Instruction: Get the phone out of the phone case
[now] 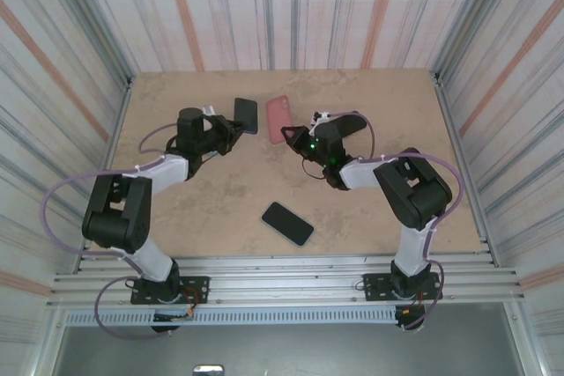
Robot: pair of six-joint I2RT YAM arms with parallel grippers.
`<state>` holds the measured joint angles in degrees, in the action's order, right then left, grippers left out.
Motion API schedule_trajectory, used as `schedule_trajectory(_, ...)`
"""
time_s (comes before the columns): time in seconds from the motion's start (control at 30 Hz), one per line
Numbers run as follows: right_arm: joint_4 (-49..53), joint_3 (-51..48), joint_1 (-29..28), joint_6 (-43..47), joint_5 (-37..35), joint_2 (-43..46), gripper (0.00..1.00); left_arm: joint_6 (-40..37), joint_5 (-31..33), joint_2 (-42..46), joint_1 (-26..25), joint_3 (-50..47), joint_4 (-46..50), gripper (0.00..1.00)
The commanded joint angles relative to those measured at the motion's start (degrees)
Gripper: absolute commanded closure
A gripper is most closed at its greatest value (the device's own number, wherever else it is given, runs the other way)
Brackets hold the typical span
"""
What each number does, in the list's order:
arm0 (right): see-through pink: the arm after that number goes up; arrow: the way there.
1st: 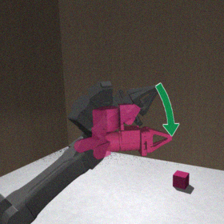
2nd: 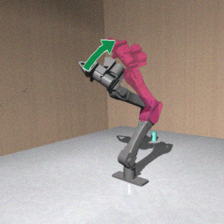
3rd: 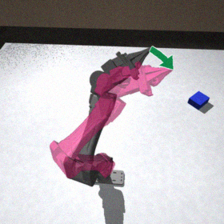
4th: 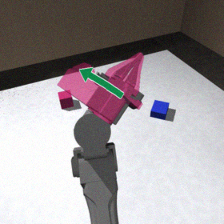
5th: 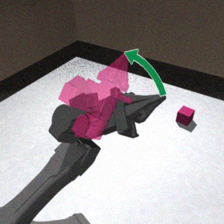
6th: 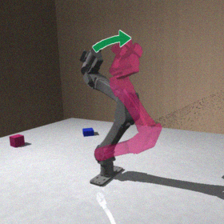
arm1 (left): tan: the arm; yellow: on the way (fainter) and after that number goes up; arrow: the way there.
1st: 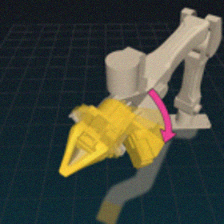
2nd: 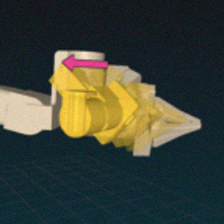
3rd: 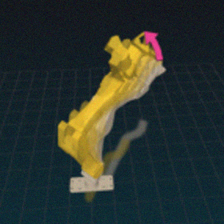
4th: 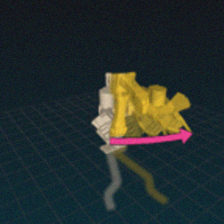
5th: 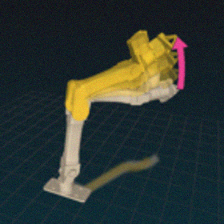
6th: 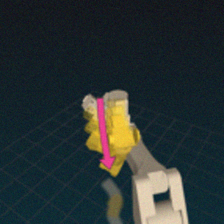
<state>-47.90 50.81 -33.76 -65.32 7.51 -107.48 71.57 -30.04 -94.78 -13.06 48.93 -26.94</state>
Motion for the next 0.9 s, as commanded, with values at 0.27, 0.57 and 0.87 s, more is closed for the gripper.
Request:
schedule_trajectory(0.27, -1.46, 3.46, -1.24, -1.22, -2.75, -5.38, 0.93, -3.96, -5.02, -10.37, 2.58, 5.82, -8.79, 0.95)
schedule_trajectory(0.57, 0.09, 6.17, -1.75, -5.24, -3.64, -8.68, 0.92, -4.60, -3.80, -15.83, 3.04, 8.25, -8.40, 0.93)
schedule_trajectory(0.87, 1.15, 7.46, -1.92, -6.09, -3.93, -10.41, 0.92, -5.09, -3.55, -19.27, 3.00, 10.19, -7.80, 0.89)
